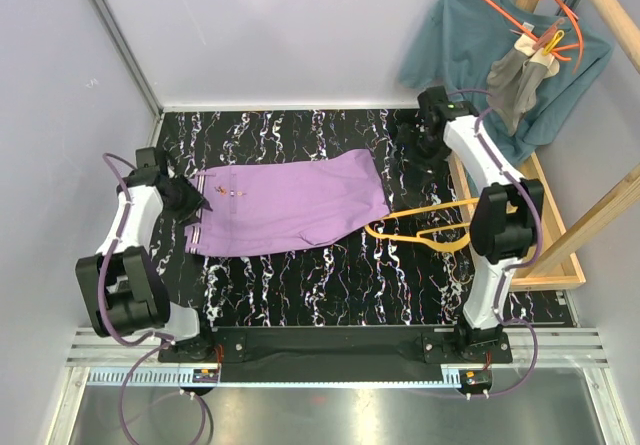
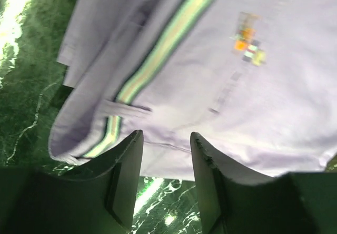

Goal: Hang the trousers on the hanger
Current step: Pick up the hanger at the center of the board, then place the trousers on the hanger.

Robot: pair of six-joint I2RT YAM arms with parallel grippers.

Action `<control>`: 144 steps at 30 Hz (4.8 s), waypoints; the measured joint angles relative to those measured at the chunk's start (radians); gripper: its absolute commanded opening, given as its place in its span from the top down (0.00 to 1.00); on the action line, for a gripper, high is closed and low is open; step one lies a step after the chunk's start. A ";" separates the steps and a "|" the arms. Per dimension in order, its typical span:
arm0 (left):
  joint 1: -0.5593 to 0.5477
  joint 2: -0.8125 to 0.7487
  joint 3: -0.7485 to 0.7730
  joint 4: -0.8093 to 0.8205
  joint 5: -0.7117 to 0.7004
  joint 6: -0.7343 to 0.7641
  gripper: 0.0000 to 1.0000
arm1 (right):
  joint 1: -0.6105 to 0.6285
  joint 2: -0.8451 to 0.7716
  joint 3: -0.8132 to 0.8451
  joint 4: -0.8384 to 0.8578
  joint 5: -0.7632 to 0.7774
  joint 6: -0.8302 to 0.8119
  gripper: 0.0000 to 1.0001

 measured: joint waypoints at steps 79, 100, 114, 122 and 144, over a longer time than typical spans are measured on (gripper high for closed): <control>-0.732 0.161 0.253 0.443 0.705 -0.140 1.00 | 0.210 -0.178 0.111 0.234 -0.341 0.215 0.68; -0.608 -0.109 0.031 0.577 0.980 -0.238 1.00 | 0.108 -0.412 0.213 0.034 -0.322 -0.184 0.00; -0.739 -0.315 -0.114 0.711 1.014 -0.356 1.00 | 0.075 -0.394 0.043 0.274 -0.751 -0.044 0.44; -0.749 -0.332 0.038 0.303 0.725 -0.175 0.18 | 0.075 -0.465 -0.122 0.454 -0.855 0.190 1.00; -1.488 -0.265 0.343 -0.226 -0.565 0.032 0.13 | 0.054 -0.516 -0.141 -0.070 -0.294 0.447 1.00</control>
